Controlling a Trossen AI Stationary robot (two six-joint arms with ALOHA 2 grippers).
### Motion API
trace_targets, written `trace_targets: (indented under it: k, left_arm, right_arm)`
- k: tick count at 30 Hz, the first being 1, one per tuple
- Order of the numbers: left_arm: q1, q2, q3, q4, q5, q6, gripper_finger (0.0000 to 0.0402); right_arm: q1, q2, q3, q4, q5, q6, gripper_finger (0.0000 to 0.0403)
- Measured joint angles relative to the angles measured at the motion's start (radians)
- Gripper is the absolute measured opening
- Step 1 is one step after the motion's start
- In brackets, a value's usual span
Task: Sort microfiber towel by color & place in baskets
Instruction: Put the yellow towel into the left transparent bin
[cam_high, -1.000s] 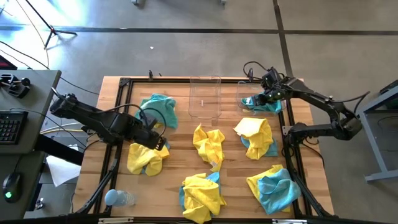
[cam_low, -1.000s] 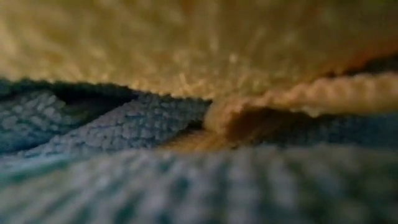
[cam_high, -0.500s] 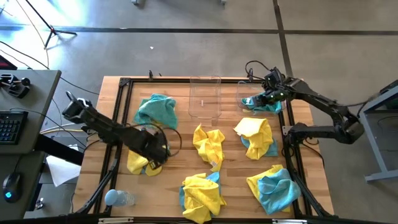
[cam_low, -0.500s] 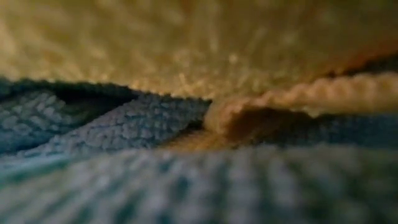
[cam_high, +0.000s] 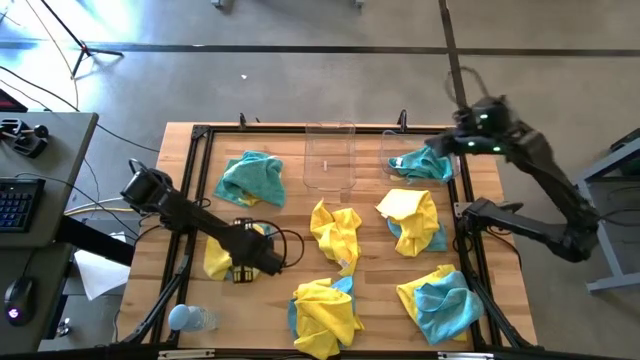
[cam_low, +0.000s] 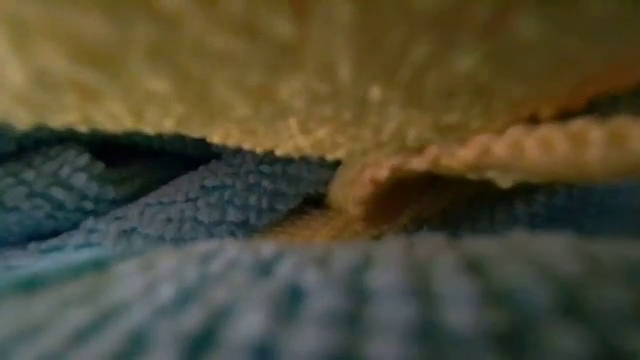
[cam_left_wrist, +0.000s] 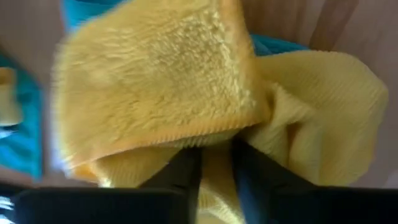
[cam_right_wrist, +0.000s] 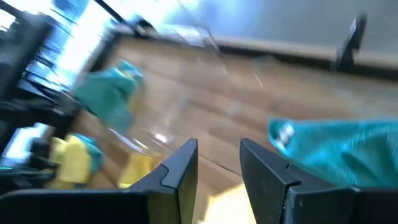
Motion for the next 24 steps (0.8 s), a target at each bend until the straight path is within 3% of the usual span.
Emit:
trace_targets:
  k: [3,10,19,24]
  left_arm:
    - [0.007,0.003,-0.015,-0.010,0.042,-0.026,0.0011]
    - [0.008,-0.116,0.073,-0.101,0.017,-0.137,0.0001]
    - [0.009,-0.317,0.343,-0.244,-0.222,-0.358,0.0000]
    - [0.013,-0.357,0.392,-0.250,-0.273,-0.375,0.0000]
  right_arm:
    - [0.017,-0.015,0.114,-0.058,0.023,0.000,0.0113]
    - [0.050,-0.002,0.317,-0.256,0.084,-0.033,0.0113]
    - [0.098,-0.012,0.326,-0.448,0.136,-0.096,0.0113]
    - [0.124,-0.074,0.326,-0.487,0.185,-0.061,0.0113]
